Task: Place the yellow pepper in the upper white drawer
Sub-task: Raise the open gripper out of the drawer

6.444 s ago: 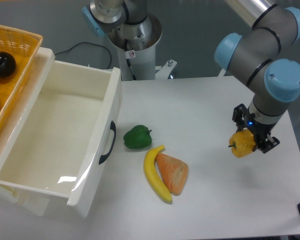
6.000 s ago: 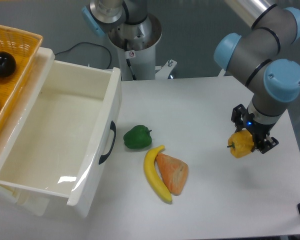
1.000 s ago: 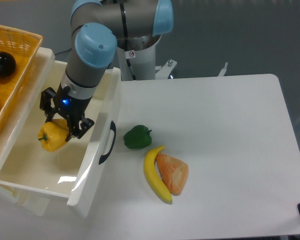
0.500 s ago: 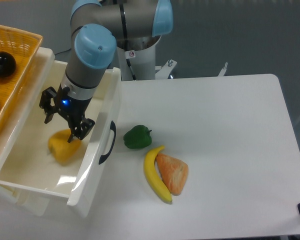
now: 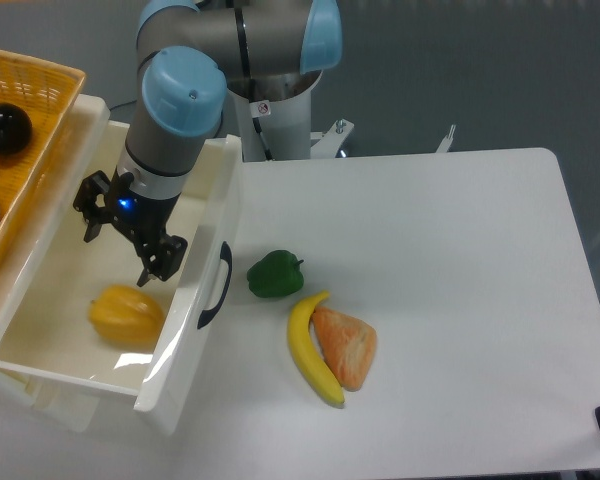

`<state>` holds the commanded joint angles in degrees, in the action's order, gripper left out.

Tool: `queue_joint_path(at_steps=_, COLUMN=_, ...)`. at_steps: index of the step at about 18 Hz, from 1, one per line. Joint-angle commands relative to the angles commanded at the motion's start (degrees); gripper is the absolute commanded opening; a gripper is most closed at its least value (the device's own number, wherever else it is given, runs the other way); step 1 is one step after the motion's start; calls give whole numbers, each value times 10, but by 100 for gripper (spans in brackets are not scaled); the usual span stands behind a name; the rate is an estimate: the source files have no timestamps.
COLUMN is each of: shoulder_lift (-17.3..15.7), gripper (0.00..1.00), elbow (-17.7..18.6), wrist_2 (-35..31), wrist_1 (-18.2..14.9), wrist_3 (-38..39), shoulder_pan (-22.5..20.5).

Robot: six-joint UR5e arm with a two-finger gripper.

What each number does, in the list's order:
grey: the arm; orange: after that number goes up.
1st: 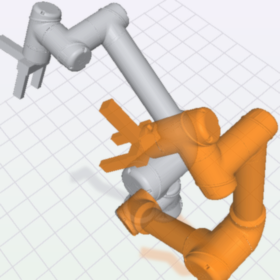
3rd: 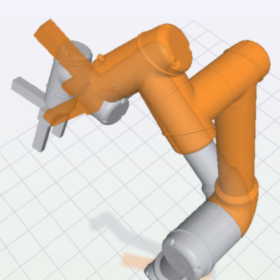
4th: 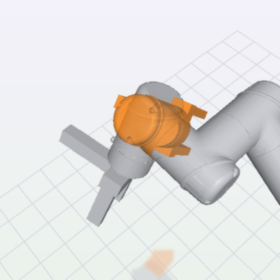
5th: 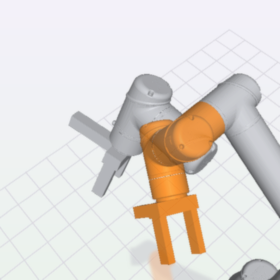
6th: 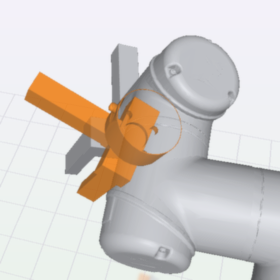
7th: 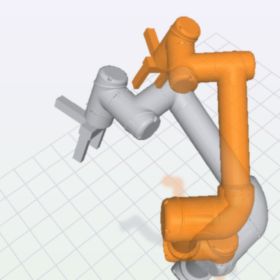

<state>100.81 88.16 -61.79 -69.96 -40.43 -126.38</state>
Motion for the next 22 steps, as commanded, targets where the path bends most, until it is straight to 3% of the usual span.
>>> queue_joint_path(at_steps=13, shoulder_lift=-8, gripper=100, elbow=-28, wrist_2=15, wrist_1=25, wrist_3=1, shoulder_pan=-86)
queue_joint_path(at_steps=22, shoulder_lift=-16, gripper=100, elbow=-11, wrist_2=11, wrist_1=25, wrist_3=-7, shoulder_pan=-163)
